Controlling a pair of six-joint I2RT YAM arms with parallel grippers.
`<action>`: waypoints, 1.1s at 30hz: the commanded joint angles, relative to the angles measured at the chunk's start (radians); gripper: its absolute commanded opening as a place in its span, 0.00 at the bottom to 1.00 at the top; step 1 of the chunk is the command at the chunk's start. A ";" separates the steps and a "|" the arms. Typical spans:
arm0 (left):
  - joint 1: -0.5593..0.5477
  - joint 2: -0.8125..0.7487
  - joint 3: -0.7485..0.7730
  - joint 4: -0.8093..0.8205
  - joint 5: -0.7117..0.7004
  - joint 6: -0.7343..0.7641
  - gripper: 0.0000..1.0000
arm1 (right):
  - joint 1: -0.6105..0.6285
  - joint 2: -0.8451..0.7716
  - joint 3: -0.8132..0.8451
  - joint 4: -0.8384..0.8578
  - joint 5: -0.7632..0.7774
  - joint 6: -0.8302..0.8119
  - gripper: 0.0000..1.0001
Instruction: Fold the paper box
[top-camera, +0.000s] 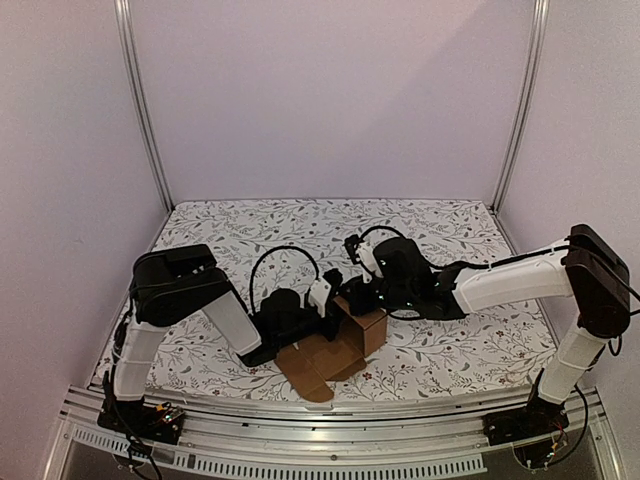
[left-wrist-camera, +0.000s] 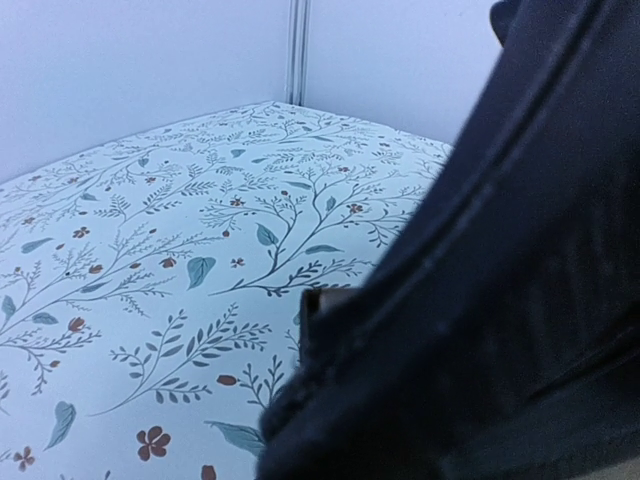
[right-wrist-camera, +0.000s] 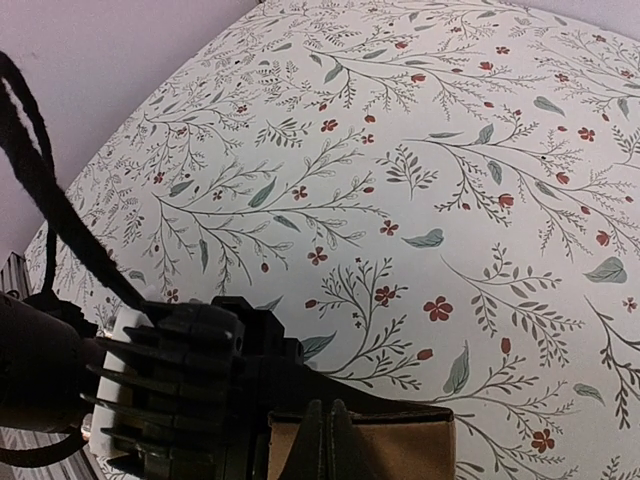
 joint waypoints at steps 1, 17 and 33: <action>0.013 0.026 0.019 0.005 0.025 0.002 0.00 | -0.005 0.008 -0.033 -0.047 -0.011 0.012 0.00; 0.014 -0.017 -0.018 -0.031 -0.026 0.037 0.32 | -0.005 0.008 -0.036 -0.041 -0.012 0.007 0.00; 0.013 -0.026 -0.044 -0.044 0.014 0.047 0.00 | -0.005 0.000 -0.033 -0.042 -0.006 0.011 0.00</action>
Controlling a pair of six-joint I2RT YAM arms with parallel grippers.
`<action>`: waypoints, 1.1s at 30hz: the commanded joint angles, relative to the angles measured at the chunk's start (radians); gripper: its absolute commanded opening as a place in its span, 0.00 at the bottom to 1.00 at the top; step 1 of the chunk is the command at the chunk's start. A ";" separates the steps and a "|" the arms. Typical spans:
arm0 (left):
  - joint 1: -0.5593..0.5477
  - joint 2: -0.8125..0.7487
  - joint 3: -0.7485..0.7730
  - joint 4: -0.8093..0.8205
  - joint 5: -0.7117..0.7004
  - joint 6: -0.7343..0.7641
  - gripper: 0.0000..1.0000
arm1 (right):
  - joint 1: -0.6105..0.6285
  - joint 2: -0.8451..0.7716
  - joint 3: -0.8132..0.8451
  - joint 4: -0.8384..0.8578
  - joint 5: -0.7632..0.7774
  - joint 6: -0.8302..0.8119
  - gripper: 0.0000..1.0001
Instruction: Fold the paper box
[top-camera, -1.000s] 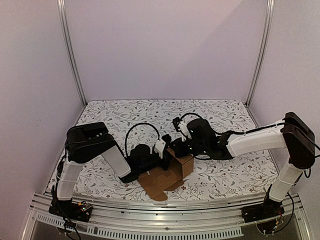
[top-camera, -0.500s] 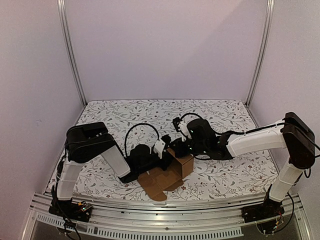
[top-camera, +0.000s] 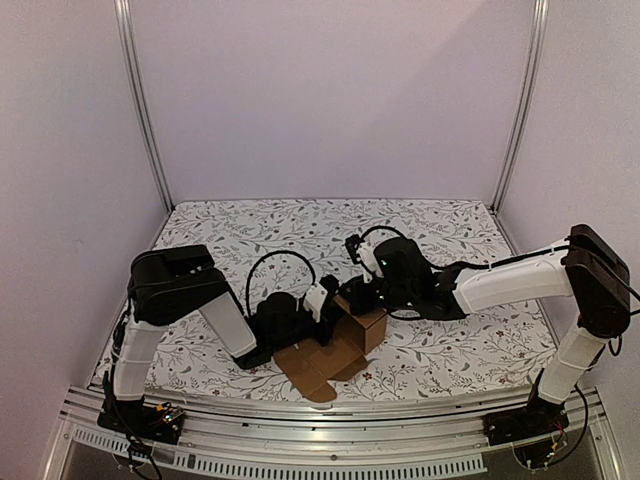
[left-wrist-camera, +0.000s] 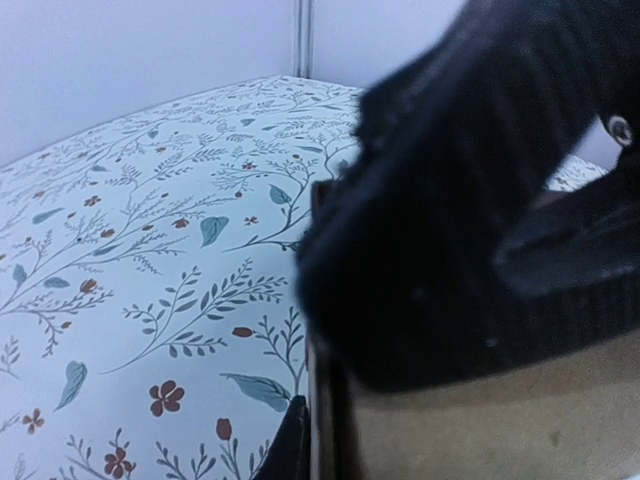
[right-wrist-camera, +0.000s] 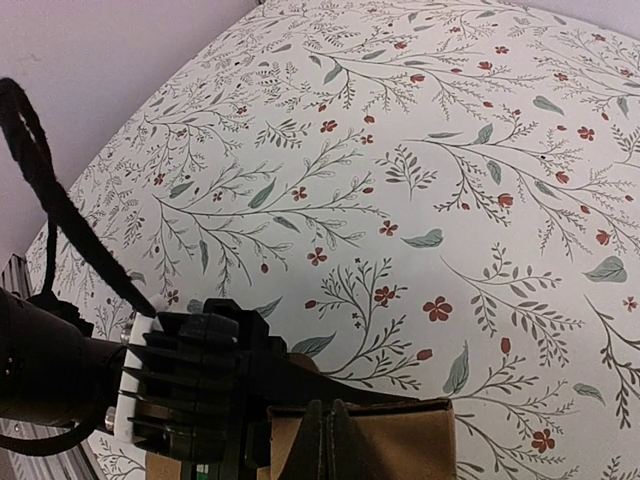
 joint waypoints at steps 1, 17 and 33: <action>0.006 -0.018 0.004 -0.025 0.021 0.014 0.00 | -0.002 0.002 -0.027 -0.052 -0.003 0.009 0.00; 0.006 -0.049 -0.014 -0.050 0.001 0.063 0.29 | -0.002 -0.003 -0.030 -0.051 0.000 0.014 0.00; 0.006 -0.039 0.040 -0.179 0.048 0.086 0.19 | -0.001 -0.010 -0.038 -0.052 0.006 0.012 0.00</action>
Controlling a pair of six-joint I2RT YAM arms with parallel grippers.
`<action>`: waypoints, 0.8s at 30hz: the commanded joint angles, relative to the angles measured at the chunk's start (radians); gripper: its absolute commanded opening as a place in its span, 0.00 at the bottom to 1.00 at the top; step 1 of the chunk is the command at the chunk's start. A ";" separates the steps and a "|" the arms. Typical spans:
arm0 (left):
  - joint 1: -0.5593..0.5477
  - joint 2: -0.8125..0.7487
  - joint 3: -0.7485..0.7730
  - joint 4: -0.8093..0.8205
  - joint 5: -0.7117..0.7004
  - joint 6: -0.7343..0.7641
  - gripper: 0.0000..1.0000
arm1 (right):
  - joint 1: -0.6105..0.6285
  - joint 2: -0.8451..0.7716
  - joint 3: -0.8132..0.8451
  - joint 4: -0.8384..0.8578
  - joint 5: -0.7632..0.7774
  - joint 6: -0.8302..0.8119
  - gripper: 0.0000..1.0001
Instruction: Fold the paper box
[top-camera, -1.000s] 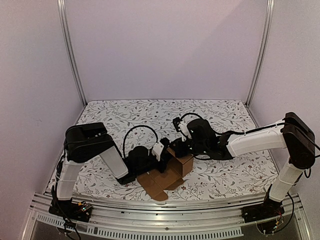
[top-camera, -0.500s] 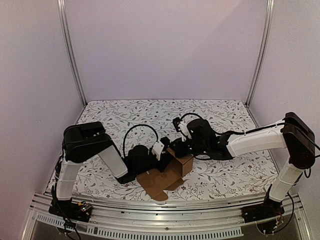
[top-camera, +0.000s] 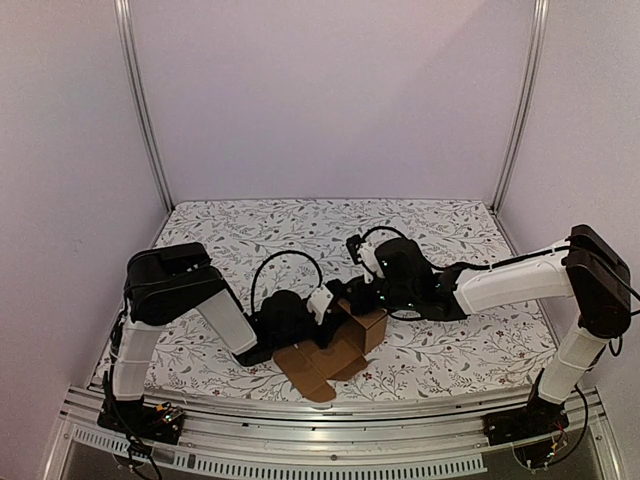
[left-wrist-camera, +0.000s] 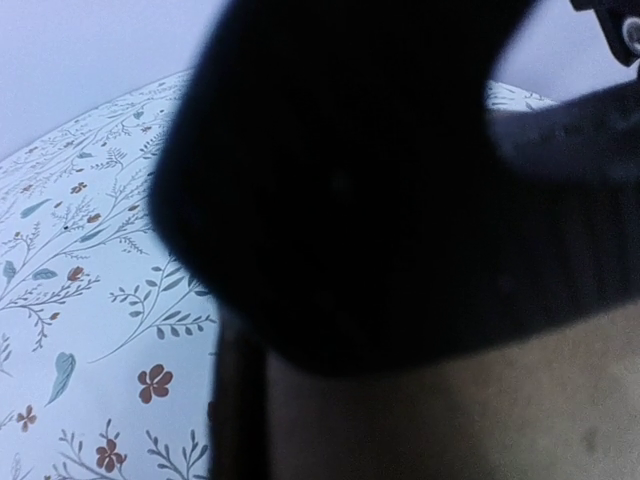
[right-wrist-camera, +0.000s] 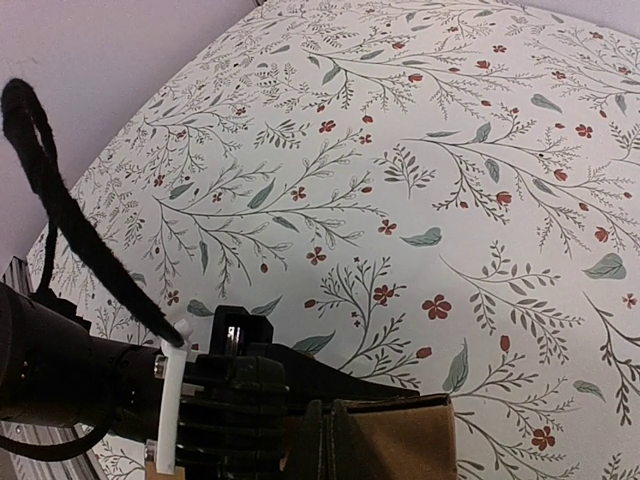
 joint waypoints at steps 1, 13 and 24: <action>0.005 -0.014 0.029 -0.059 0.022 0.018 0.16 | -0.002 -0.007 -0.031 -0.059 0.005 0.005 0.00; 0.005 -0.030 0.030 -0.072 0.018 0.025 0.00 | -0.001 -0.012 -0.033 -0.060 0.008 0.004 0.00; 0.005 -0.053 0.010 -0.065 0.004 0.023 0.11 | -0.002 -0.094 -0.035 -0.100 0.045 -0.018 0.03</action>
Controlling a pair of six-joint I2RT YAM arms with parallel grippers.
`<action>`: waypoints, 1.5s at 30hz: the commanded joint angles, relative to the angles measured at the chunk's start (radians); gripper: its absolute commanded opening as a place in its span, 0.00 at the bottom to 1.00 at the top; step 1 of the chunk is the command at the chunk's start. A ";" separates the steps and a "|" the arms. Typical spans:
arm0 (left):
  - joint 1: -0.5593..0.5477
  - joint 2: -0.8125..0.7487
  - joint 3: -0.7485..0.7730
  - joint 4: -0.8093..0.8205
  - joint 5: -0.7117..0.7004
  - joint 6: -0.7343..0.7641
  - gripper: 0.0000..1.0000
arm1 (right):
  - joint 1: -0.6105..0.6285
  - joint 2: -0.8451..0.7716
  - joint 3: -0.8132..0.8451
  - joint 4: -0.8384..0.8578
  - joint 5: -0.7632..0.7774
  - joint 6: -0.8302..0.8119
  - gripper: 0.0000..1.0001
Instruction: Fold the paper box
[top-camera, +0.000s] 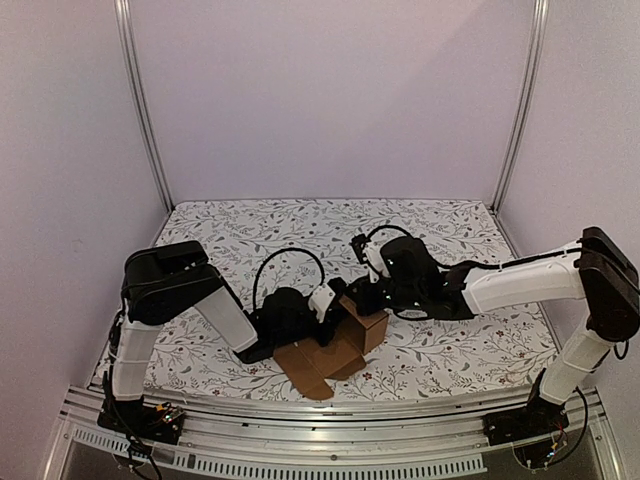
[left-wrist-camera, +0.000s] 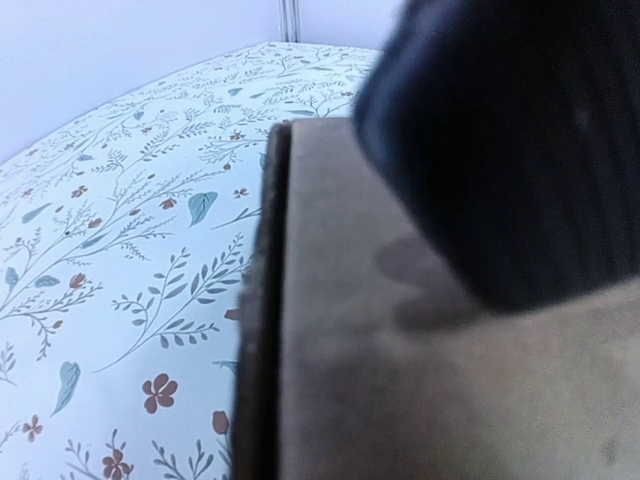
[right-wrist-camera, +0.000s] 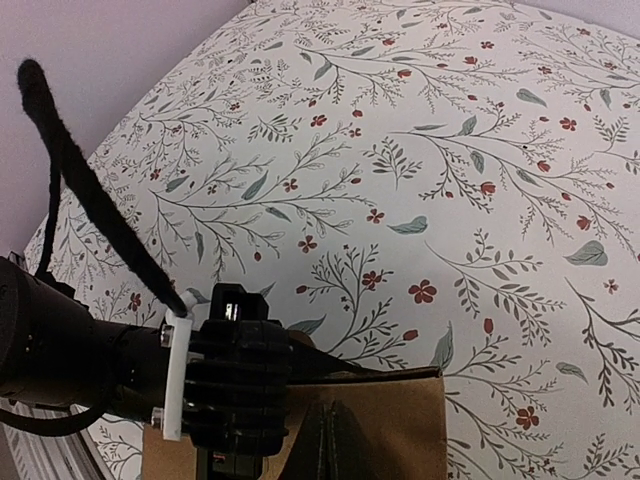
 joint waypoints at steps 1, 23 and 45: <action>0.004 -0.043 -0.015 -0.012 0.000 0.009 0.14 | -0.002 -0.059 -0.019 -0.063 0.026 -0.019 0.05; -0.005 -0.119 -0.053 -0.043 0.011 0.042 0.00 | -0.001 -0.210 -0.088 -0.125 0.064 -0.021 0.08; -0.017 -0.328 0.284 -1.015 -0.037 0.016 0.00 | -0.002 -0.535 -0.095 -0.480 0.129 -0.148 0.09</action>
